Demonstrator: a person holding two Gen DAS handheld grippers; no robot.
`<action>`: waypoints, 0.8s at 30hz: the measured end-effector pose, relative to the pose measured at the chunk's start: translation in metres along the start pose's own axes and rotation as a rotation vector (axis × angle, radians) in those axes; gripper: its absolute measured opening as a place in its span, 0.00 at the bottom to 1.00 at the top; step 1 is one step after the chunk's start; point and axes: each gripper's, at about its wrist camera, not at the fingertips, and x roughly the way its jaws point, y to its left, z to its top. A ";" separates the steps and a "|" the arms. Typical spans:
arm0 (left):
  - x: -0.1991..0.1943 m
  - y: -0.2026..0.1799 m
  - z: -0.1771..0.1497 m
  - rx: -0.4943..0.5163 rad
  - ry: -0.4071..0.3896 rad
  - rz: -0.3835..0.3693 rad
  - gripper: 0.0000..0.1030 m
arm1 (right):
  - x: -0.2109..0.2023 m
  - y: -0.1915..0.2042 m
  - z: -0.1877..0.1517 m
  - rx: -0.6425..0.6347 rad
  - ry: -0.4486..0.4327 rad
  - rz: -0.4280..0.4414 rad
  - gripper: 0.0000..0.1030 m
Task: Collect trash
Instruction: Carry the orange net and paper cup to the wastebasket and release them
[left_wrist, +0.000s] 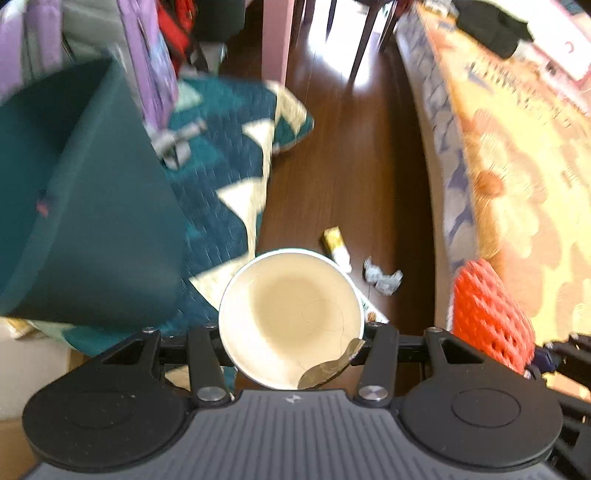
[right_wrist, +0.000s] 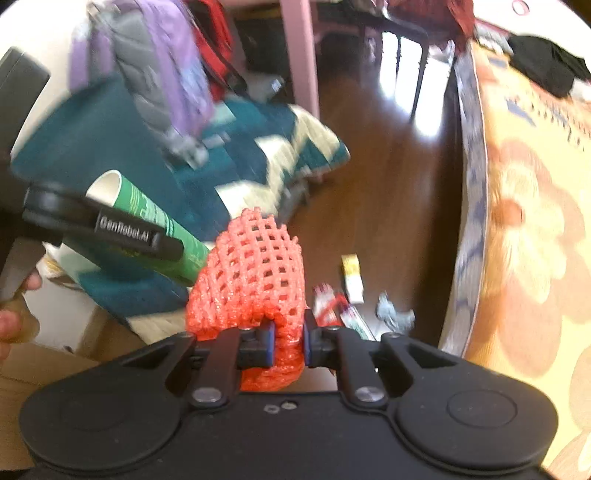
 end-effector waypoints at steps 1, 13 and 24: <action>-0.015 0.005 0.004 0.001 -0.017 -0.003 0.47 | -0.009 0.003 0.009 -0.004 -0.010 0.010 0.12; -0.159 0.088 0.042 -0.055 -0.217 -0.010 0.47 | -0.103 0.093 0.106 -0.132 -0.160 0.083 0.13; -0.183 0.194 0.077 -0.124 -0.259 0.060 0.47 | -0.078 0.187 0.180 -0.207 -0.182 0.190 0.13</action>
